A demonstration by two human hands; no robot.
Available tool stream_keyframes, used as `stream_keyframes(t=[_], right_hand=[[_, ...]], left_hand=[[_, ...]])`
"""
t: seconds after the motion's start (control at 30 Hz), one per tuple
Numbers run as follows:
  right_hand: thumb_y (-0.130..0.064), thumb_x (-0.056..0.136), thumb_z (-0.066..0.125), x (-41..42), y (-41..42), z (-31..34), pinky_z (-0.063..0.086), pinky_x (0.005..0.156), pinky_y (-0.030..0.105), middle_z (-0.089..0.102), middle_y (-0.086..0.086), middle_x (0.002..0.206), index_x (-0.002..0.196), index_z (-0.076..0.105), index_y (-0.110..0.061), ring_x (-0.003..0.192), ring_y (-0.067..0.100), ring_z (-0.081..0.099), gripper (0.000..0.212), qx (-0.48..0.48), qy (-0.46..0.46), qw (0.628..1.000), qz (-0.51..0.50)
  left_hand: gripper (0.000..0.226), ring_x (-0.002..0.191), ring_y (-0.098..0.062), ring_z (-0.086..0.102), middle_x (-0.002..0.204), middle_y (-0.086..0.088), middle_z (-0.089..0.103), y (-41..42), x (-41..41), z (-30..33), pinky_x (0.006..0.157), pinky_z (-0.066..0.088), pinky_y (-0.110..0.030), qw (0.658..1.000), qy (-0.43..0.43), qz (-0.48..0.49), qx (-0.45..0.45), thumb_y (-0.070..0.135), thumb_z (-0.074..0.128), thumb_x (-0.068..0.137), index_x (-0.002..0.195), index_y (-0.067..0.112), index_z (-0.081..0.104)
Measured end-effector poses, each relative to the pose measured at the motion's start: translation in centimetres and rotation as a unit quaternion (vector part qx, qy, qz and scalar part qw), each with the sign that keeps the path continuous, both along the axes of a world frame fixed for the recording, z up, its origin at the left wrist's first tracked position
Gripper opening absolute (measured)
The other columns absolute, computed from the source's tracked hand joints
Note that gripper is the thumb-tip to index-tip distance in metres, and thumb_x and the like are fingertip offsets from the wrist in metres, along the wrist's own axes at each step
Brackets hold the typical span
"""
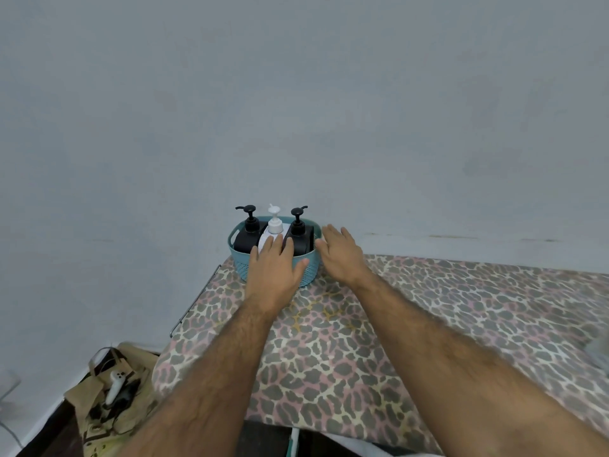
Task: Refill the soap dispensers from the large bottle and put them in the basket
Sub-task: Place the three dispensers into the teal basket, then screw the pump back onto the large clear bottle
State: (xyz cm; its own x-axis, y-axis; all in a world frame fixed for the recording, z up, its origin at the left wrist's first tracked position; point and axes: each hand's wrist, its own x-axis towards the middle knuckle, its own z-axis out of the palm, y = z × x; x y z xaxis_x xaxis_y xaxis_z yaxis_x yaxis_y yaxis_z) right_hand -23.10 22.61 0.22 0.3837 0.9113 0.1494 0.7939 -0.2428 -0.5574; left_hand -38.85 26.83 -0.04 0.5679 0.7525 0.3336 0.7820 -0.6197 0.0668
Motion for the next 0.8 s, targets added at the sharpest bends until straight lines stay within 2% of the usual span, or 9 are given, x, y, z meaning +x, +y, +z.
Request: stream_keyframes(t=[0.07,0.17,0.4,0.57,0.8], right_hand=[[-0.043,0.105,0.026,0.6,-1.5,0.0,0.017,0.12,0.046,0.022,0.003,0.162,0.153,0.028,-0.015,0.151,0.026,0.01,0.056,-0.003,0.001,1.0,-0.014],[-0.048,0.103,0.032,1.6,-4.4,0.0,0.014,0.122,0.043,0.022,0.006,0.162,0.153,0.029,-0.014,0.151,0.026,0.011,0.061,0.013,-0.007,1.0,-0.021],[-0.053,0.101,0.035,3.8,-12.3,0.4,0.01,0.121,0.039,0.022,0.008,0.162,0.153,0.03,-0.015,0.151,0.025,0.011,0.064,0.009,-0.055,0.998,-0.034],[-0.054,0.1,0.039,5.9,-18.5,0.1,0.014,0.122,0.042,0.024,0.008,0.161,0.152,0.032,-0.017,0.151,0.026,0.013,0.065,-0.009,-0.066,0.996,-0.064],[-0.05,0.096,0.052,8.3,-27.4,-1.1,0.028,0.117,0.041,0.035,0.007,0.156,0.148,0.039,-0.016,0.144,0.025,0.03,0.063,-0.016,-0.075,0.992,-0.105]], left_hand=[[0.059,0.141,-0.023,0.037,0.151,-0.007,0.045,-1.3,-0.1,0.1,0.117,0.023,-0.042,0.998,-0.054,-0.03,0.01,0.049,0.036,0.102,0.147,0.011,0.042],[0.058,0.137,-0.023,0.042,0.148,-0.008,0.049,-3.5,0.1,0.1,0.115,0.028,-0.039,0.993,-0.103,-0.065,-0.005,0.048,0.041,0.101,0.144,0.01,0.047],[0.06,0.137,-0.021,0.042,0.148,-0.005,0.048,-9.0,1.5,-0.5,0.114,0.026,-0.034,0.988,-0.099,-0.12,-0.024,0.053,0.039,0.1,0.144,0.012,0.048],[0.067,0.138,-0.02,0.04,0.15,-0.004,0.046,-13.4,3.5,-1.1,0.115,0.025,-0.035,0.981,-0.095,-0.156,-0.058,0.06,0.033,0.098,0.145,0.014,0.047],[0.066,0.135,-0.02,0.044,0.148,-0.004,0.049,-19.9,7.1,-2.2,0.113,0.031,-0.036,0.969,-0.091,-0.21,-0.093,0.059,0.036,0.098,0.144,0.014,0.047]])
